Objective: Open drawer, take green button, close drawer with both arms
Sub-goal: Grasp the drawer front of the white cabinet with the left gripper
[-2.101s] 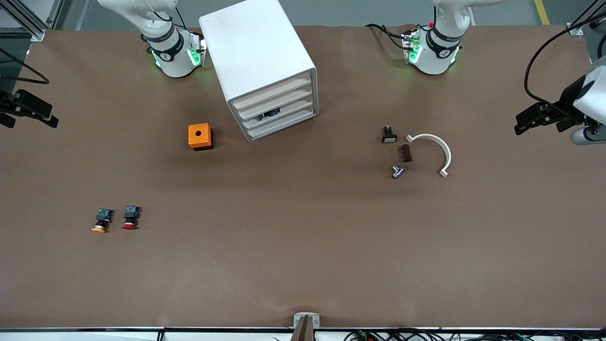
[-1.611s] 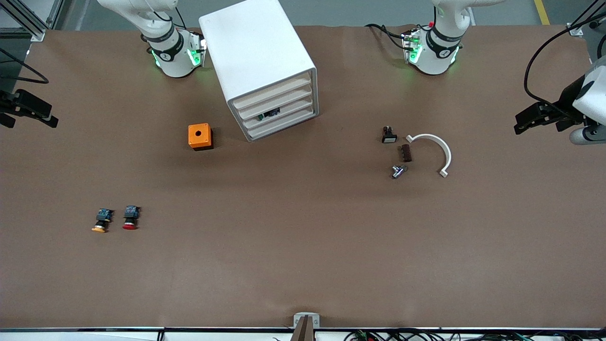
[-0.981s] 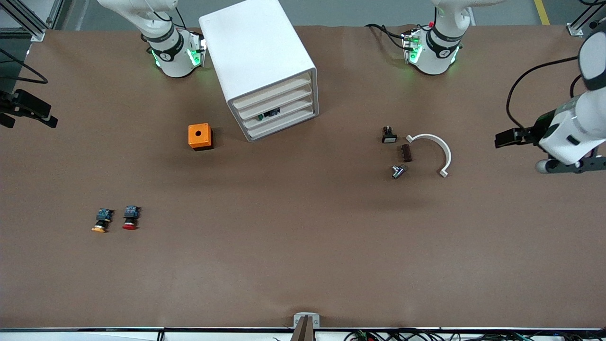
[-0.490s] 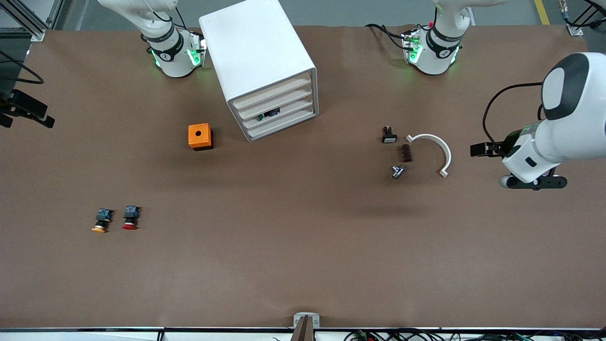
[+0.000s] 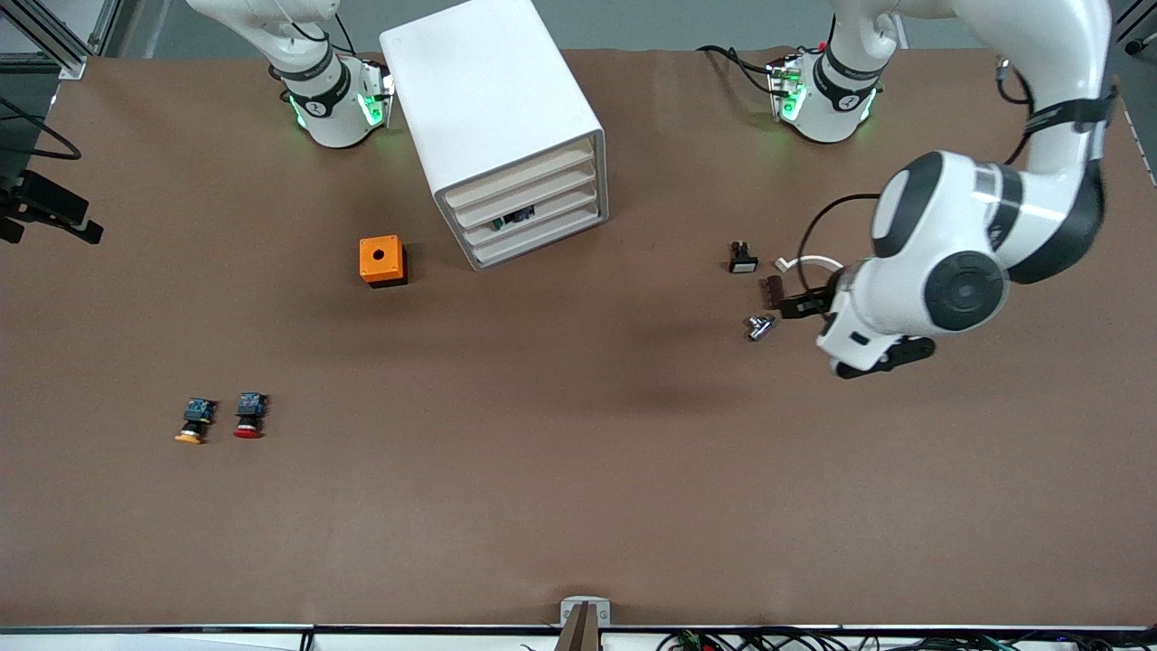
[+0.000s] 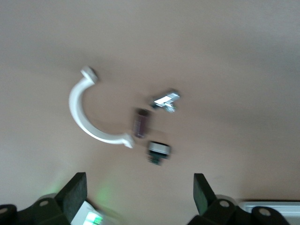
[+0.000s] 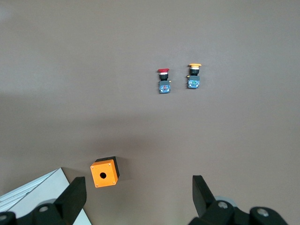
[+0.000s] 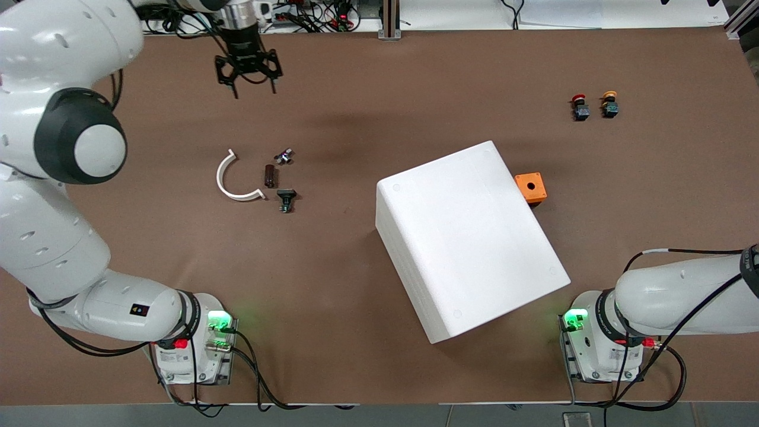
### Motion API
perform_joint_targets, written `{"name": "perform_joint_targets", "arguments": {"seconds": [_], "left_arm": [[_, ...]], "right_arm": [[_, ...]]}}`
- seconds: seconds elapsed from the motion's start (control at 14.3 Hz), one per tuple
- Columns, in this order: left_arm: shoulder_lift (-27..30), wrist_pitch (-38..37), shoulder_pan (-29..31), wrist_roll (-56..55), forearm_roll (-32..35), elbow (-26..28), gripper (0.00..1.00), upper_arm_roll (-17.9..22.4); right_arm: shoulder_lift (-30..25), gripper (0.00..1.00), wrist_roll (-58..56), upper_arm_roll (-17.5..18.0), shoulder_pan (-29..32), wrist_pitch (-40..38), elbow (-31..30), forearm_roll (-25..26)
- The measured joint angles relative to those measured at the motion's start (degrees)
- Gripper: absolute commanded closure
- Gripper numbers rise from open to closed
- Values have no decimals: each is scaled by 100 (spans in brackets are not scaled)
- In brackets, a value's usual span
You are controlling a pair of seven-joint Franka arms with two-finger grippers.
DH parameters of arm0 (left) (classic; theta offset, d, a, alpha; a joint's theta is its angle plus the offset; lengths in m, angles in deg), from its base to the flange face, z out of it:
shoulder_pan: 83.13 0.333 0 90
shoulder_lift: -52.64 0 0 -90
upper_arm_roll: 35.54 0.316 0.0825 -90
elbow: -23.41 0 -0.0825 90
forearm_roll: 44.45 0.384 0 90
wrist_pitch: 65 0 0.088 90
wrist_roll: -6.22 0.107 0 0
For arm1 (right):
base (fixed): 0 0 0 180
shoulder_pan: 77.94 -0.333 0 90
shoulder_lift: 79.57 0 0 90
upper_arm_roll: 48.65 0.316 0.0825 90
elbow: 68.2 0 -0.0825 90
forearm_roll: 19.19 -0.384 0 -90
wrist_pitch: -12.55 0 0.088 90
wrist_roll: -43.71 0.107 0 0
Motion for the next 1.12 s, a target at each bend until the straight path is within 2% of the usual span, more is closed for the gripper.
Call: {"name": "perform_joint_targets", "arguments": {"seconds": [0.28,0.49,0.91,1.12], "left_arm": [[-794,42,-156,-2087,-1129,-523,0,2],[-1405,148,-237,-2754,-1726,-890,0,0],[-2194,483,-400,-5061,-2703,-989,0,-215],[-2565,493,-395,-6109,-2936,-1002,0,-461]], "right_arm": [[-2,0,0,0,56,-4,2,-7],[-4,0,0,0,56,-5,3,-8],[-5,0,0,0,58,-10,4,-9],[-5,0,0,0,59,-10,4,-10]]}}
